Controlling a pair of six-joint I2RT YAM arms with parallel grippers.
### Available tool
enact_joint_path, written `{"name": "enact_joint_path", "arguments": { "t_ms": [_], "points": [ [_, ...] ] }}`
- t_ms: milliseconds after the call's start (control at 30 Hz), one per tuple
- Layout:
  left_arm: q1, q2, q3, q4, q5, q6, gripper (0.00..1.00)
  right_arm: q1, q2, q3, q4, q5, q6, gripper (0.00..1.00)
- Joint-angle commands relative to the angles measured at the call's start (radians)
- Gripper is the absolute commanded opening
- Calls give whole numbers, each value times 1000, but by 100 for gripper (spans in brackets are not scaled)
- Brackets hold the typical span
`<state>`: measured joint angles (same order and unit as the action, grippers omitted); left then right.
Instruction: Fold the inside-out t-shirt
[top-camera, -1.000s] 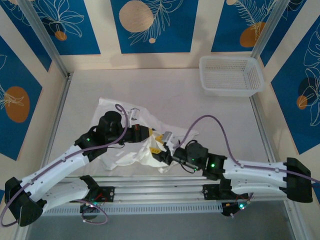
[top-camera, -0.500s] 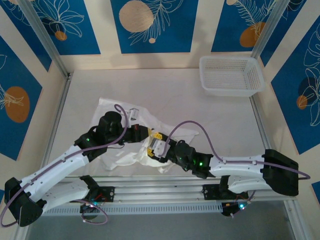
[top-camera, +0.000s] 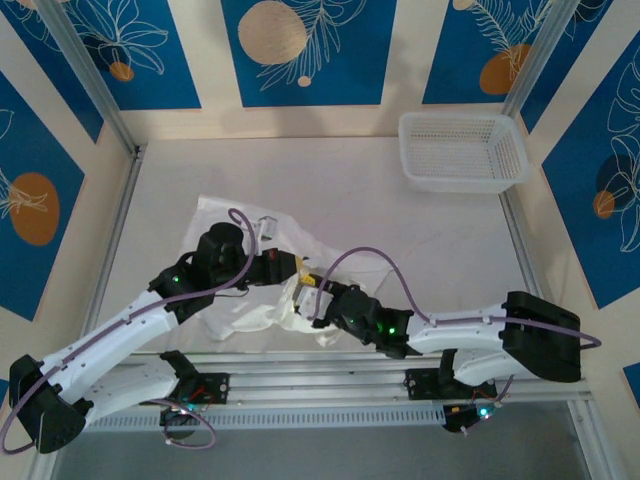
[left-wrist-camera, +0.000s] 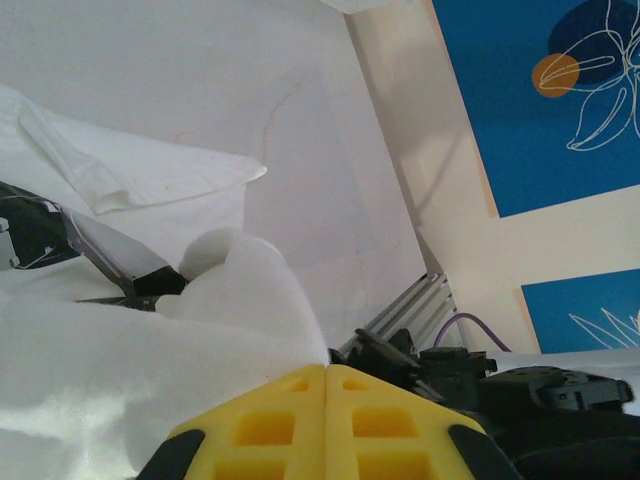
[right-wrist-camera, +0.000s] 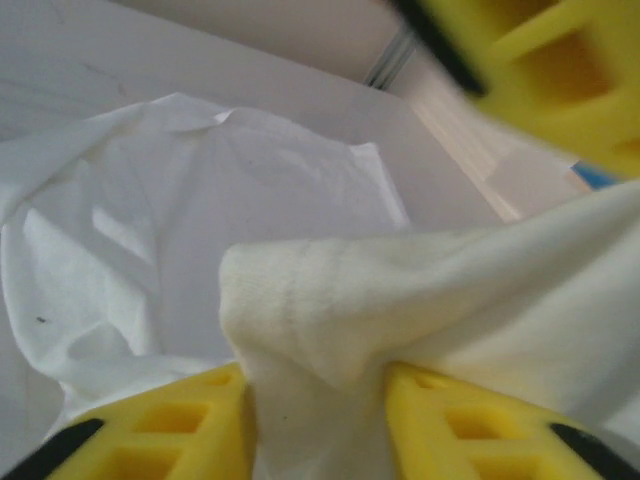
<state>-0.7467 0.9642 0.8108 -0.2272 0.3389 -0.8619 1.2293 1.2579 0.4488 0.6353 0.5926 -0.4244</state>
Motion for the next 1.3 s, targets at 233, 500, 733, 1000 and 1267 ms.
{"name": "enact_joint_path", "arguments": {
  "t_ms": [233, 500, 733, 1000, 1267],
  "points": [
    [15, -6, 47, -38, -16, 33, 0, -37, -142, -14, -96, -71, 137, 0],
    [27, -12, 105, -312, -301, 339, 17, -106, -315, 45, -305, -217, 362, 0],
    [-63, -132, -80, -61, -98, 386, 46, -271, -365, 167, -504, -413, 611, 0],
    [-269, -27, -20, -167, -544, 495, 53, -324, -359, 195, -524, -548, 674, 0],
    [-216, 152, 27, -71, -434, 510, 61, -337, -352, 239, -610, -583, 733, 0]
  ]
}}
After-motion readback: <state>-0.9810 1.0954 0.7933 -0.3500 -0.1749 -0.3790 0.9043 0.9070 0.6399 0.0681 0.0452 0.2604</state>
